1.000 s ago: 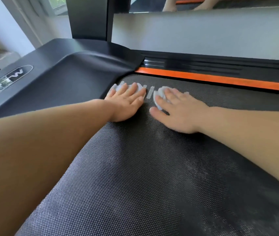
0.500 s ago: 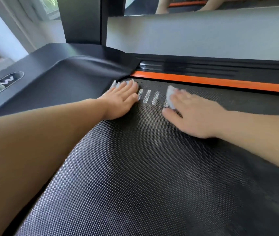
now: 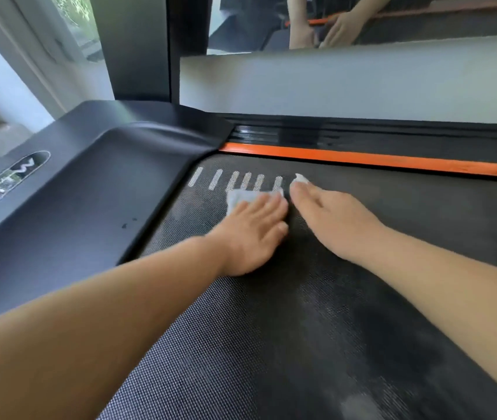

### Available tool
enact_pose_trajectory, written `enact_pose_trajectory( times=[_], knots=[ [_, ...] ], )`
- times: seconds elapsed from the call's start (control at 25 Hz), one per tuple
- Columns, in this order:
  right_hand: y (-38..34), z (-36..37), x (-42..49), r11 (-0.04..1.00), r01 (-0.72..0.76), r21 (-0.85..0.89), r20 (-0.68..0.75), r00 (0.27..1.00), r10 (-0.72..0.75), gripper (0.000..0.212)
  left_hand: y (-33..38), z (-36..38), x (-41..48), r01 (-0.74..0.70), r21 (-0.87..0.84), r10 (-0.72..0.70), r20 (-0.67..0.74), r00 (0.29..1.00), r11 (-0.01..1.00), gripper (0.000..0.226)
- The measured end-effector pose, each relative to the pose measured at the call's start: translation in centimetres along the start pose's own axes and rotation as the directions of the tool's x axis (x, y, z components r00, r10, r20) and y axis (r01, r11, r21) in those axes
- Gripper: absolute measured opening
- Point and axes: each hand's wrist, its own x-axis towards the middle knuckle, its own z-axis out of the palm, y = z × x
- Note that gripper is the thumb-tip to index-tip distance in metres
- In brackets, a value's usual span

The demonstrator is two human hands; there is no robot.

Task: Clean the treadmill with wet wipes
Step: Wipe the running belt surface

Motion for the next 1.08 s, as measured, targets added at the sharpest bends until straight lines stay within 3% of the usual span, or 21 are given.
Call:
enact_pose_trajectory(
  times=[0.04, 0.08, 0.16, 0.24, 0.32, 0.44, 0.52, 0.64, 0.72, 0.8, 0.84, 0.88, 0.96, 1.0, 1.08],
  knots=[
    [-0.3, -0.2, -1.0, 0.966, -0.065, 0.25, -0.081, 0.993, 0.088, 0.058, 1.6, 0.6, -1.1, -0.053, -0.043, 0.054, 0.014, 0.998, 0.998, 0.059],
    [-0.5, -0.6, -2.0, 0.857, -0.135, 0.497, -0.125, 0.966, 0.225, 0.048, 3.0, 1.1, -2.3, -0.095, -0.074, 0.097, 0.023, 0.995, 0.993, 0.06],
    [-0.5, -2.0, -3.9, 0.516, -0.211, 0.83, -0.033, 0.906, 0.423, 0.04, 5.8, 2.0, -4.5, -0.136, -0.086, 0.139, 0.03, 0.99, 0.987, 0.064],
    [0.3, -3.2, -5.3, 0.232, -0.214, 0.949, 0.099, 0.9, 0.424, 0.035, 8.3, 2.7, -6.3, -0.126, -0.107, 0.13, 0.029, 0.991, 0.986, 0.062],
    [1.5, -4.2, -6.3, 0.17, -0.224, 0.96, 0.145, 0.913, 0.382, 0.033, 10.2, 3.1, -7.2, -0.071, -0.182, 0.067, -0.028, 0.997, 0.981, 0.056],
    [2.2, -5.5, -7.0, 0.288, -0.206, 0.935, 0.098, 0.932, 0.35, 0.031, 12.0, 2.8, -7.3, 0.026, -0.375, -0.095, -0.166, 0.982, 0.927, 0.051],
    [2.0, -6.0, -7.1, 0.356, -0.188, 0.915, 0.031, 0.915, 0.403, 0.034, 12.9, 2.8, -7.2, 0.117, -0.429, -0.21, -0.178, 0.961, 0.896, 0.061],
    [2.1, -5.6, -7.1, 0.312, -0.232, 0.921, 0.056, 0.872, 0.485, 0.023, 13.2, 3.3, -6.8, 0.163, -0.343, -0.241, -0.201, 0.949, 0.925, 0.08],
    [2.7, -5.2, -6.7, 0.29, -0.254, 0.923, 0.064, 0.844, 0.533, 0.014, 12.7, 3.0, -6.5, 0.181, -0.3, -0.256, -0.233, 0.938, 0.937, 0.081],
    [3.0, -5.9, -6.5, 0.356, -0.149, 0.923, -0.084, 0.822, 0.563, 0.011, 12.4, 3.0, -6.4, 0.163, -0.23, -0.222, -0.264, 0.939, 0.959, 0.069],
    [3.1, -6.5, -6.5, 0.452, -0.045, 0.891, -0.23, 0.813, 0.535, 0.015, 12.3, 3.1, -6.3, 0.149, -0.189, -0.198, -0.27, 0.942, 0.971, 0.061],
    [3.2, -7.2, -6.5, 0.623, 0.051, 0.78, -0.408, 0.797, 0.445, 0.019, 12.2, 3.2, -6.2, 0.145, -0.157, -0.184, -0.268, 0.946, 0.977, 0.055],
    [3.1, -7.8, -7.1, 0.945, 0.14, 0.297, -0.628, 0.774, 0.083, 0.025, 12.2, 3.4, -6.0, 0.151, -0.124, -0.179, -0.264, 0.948, 0.981, 0.05],
    [3.1, -7.4, -7.3, 0.993, 0.115, 0.031, -0.596, 0.799, -0.074, 0.028, 12.2, 3.6, -5.8, 0.141, -0.107, -0.165, -0.266, 0.95, 0.984, 0.051],
    [4.3, -5.3, -7.7, 0.951, 0.051, -0.304, -0.344, 0.925, -0.16, 0.032, 12.4, 4.0, -5.4, 0.113, -0.077, -0.129, -0.252, 0.959, 0.991, 0.058]
  ],
)
